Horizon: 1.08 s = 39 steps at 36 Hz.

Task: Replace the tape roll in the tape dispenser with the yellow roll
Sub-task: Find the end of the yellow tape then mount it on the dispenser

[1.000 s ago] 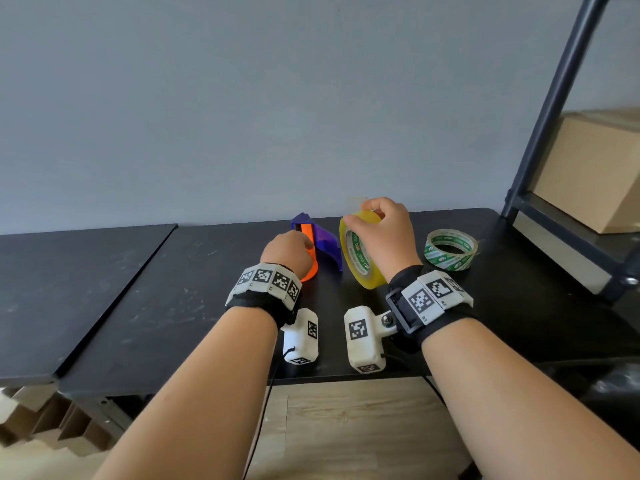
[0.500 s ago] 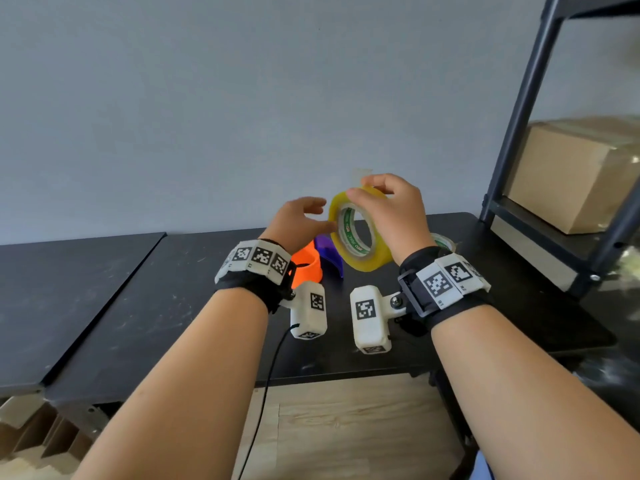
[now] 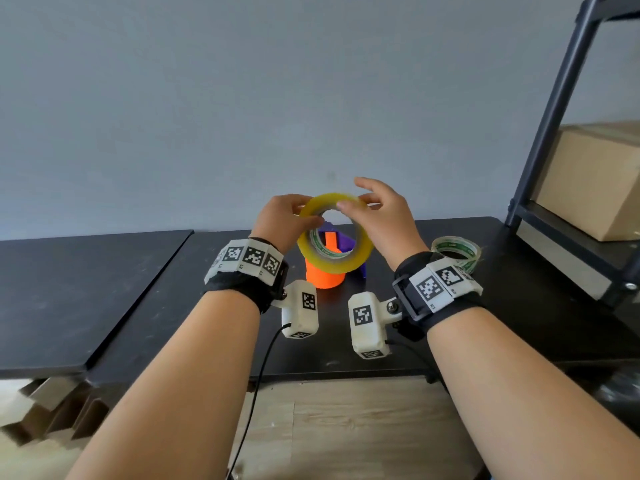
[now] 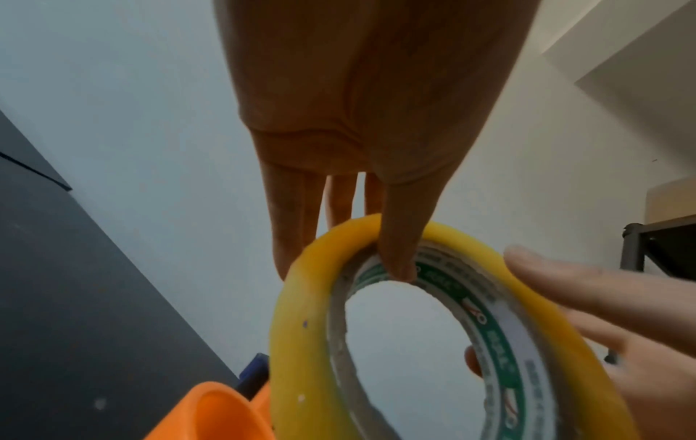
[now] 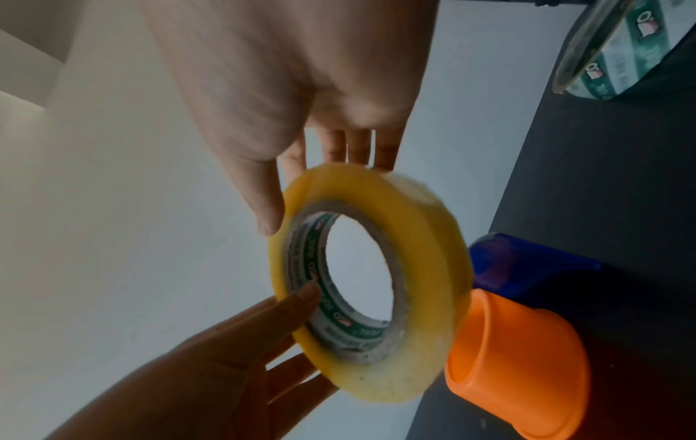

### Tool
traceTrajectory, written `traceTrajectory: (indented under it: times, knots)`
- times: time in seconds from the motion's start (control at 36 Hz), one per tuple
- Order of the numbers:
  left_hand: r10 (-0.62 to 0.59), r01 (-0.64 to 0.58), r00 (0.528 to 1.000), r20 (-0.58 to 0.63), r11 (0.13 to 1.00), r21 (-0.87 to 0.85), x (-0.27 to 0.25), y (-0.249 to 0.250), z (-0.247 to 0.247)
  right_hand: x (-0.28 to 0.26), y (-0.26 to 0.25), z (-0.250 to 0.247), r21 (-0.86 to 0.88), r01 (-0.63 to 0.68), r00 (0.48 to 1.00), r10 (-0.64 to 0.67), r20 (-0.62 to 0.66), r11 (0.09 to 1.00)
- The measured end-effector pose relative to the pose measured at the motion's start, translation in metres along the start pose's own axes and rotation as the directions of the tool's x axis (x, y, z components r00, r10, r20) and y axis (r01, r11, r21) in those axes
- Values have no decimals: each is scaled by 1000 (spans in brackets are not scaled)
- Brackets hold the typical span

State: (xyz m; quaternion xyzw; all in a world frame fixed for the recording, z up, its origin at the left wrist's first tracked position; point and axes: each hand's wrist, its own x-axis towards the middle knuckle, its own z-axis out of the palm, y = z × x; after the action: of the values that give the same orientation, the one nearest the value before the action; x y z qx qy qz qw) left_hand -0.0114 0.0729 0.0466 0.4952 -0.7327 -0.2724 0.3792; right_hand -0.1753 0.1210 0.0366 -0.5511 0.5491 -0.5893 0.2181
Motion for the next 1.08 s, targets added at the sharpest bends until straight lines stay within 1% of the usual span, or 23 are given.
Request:
traceTrajectory:
  times: [0.08,0.17,0.28,0.33,0.42,0.47,0.61,0.75,0.92,1.03,1.08]
  knots:
    - [-10,12,998,-59,999,43,0,-7,-3,1,7,5,-41,-31,999,32,25,999]
    - [-31,36,997,-74,998,59,0,-13,-3,2,15,7,-93,-68,996,74,58,993]
    - [-75,80,995,-58,994,80,0,-20,2,3,22,11,-121,-84,994,91,53,989]
    - [-110,113,993,-45,992,63,0,-22,5,4,25,14,-149,-77,995,87,56,986]
    - [-153,153,988,14,988,22,1,-24,7,6,30,17,-233,-37,996,54,67,972]
    - [-168,168,984,53,986,-3,2,-24,7,7,32,18,-253,-23,997,40,61,967]
    - [-145,145,989,19,989,-25,6,-26,4,8,34,22,-240,-18,998,30,46,971]
    - [-95,96,995,25,995,-33,8,-25,4,9,31,25,-260,-8,997,26,67,966]
    - [-97,98,994,40,995,-15,11,-30,5,8,30,25,-277,-2,995,28,91,961]
    - [-118,119,991,56,993,-11,16,-32,6,14,36,28,-272,-78,992,101,73,959]
    - [-113,114,992,54,994,-2,20,-33,7,16,39,30,-269,-94,991,115,62,958]
